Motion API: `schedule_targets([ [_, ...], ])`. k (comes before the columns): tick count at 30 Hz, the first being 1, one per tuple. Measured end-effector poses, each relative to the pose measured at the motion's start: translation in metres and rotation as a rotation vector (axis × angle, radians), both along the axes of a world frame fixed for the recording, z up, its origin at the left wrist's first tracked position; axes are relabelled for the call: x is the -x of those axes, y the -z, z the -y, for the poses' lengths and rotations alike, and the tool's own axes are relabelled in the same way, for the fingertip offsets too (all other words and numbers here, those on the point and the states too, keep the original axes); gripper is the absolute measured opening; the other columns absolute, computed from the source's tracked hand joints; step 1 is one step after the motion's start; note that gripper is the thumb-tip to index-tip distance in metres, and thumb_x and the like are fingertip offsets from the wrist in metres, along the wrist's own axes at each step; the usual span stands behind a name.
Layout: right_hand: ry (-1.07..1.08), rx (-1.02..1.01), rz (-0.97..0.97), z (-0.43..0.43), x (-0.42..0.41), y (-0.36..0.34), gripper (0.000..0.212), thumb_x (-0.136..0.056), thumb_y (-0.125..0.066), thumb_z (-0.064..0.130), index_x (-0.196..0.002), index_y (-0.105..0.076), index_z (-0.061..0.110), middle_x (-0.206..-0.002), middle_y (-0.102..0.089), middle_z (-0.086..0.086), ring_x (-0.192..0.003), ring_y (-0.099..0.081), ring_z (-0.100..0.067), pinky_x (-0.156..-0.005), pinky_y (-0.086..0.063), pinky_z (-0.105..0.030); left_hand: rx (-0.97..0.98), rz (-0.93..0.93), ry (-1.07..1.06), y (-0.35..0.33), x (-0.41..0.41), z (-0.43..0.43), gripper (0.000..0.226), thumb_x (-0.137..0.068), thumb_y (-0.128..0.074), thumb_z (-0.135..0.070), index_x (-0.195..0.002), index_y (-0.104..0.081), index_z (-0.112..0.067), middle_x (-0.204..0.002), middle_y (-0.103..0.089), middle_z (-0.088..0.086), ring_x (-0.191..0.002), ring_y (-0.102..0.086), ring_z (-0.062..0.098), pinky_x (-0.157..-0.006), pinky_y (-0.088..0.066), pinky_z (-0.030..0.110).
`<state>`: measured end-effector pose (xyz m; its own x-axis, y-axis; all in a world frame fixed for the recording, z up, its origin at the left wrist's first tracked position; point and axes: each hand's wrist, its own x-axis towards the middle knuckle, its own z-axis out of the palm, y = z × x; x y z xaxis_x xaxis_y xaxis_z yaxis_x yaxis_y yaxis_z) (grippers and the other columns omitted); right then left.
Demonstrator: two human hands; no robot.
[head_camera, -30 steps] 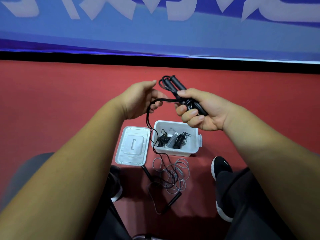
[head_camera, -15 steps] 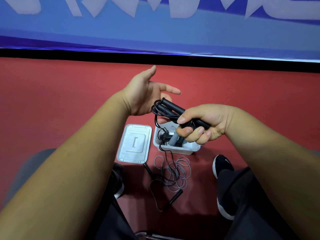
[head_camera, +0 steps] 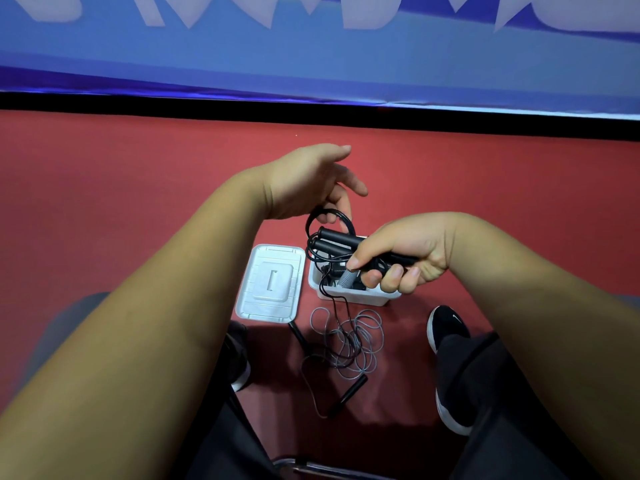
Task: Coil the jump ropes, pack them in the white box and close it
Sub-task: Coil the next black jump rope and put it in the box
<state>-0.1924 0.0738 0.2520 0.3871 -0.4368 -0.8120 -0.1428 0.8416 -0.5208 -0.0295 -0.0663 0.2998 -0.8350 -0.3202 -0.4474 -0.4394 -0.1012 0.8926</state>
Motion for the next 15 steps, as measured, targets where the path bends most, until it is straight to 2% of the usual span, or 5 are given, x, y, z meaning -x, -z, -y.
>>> schedule_targets([
  [4,0.088,0.003,-0.124,0.006,0.000,0.005,0.011,-0.101,-0.063,0.023,-0.104,-0.054,0.017,-0.074,-0.049,-0.002,-0.052,-0.029,-0.006,-0.039,-0.017,-0.015,0.072,0.080,-0.079,0.002,0.004,-0.003,0.064,-0.110,-0.020,-0.047,-0.132,-0.053,0.004,-0.096,-0.065,0.031,-0.072,-0.060,0.030,-0.069,-0.044,0.037],
  [7,0.163,0.023,-0.241,0.012,0.001,0.012,0.014,-0.100,-0.062,0.024,-0.102,-0.050,0.019,-0.070,-0.050,0.000,-0.049,-0.031,-0.005,-0.036,-0.021,-0.014,0.013,0.079,-0.171,0.004,0.004,-0.003,0.058,-0.111,-0.027,-0.042,-0.130,-0.052,0.006,-0.110,-0.068,0.037,-0.085,-0.068,0.037,-0.082,-0.055,0.041],
  [9,0.227,0.038,-0.270,0.015,0.001,0.014,0.015,-0.100,-0.062,0.025,-0.102,-0.048,0.019,-0.069,-0.050,0.001,-0.047,-0.033,-0.005,-0.034,-0.023,-0.015,0.027,0.063,-0.193,0.005,0.002,-0.005,0.038,-0.110,-0.040,-0.024,-0.126,-0.053,0.007,-0.113,-0.068,0.037,-0.090,-0.071,0.038,-0.091,-0.060,0.046],
  [12,0.315,0.068,-0.297,0.018,0.002,0.016,0.015,-0.101,-0.060,0.025,-0.101,-0.047,0.018,-0.069,-0.050,0.002,-0.045,-0.034,-0.004,-0.035,-0.023,-0.014,0.128,0.107,-0.134,0.013,-0.003,-0.002,0.012,-0.102,-0.053,0.007,-0.112,-0.059,0.003,-0.104,-0.070,0.031,-0.090,-0.075,0.030,-0.087,-0.064,0.037],
  [15,0.415,0.083,-0.319,0.020,0.005,0.016,0.016,-0.101,-0.061,0.026,-0.098,-0.048,0.017,-0.068,-0.050,0.004,-0.046,-0.035,-0.003,-0.035,-0.024,-0.014,0.194,0.205,-0.043,0.019,-0.011,0.004,0.014,-0.102,-0.053,0.007,-0.111,-0.063,0.003,-0.100,-0.074,0.026,-0.088,-0.075,0.027,-0.086,-0.064,0.036],
])
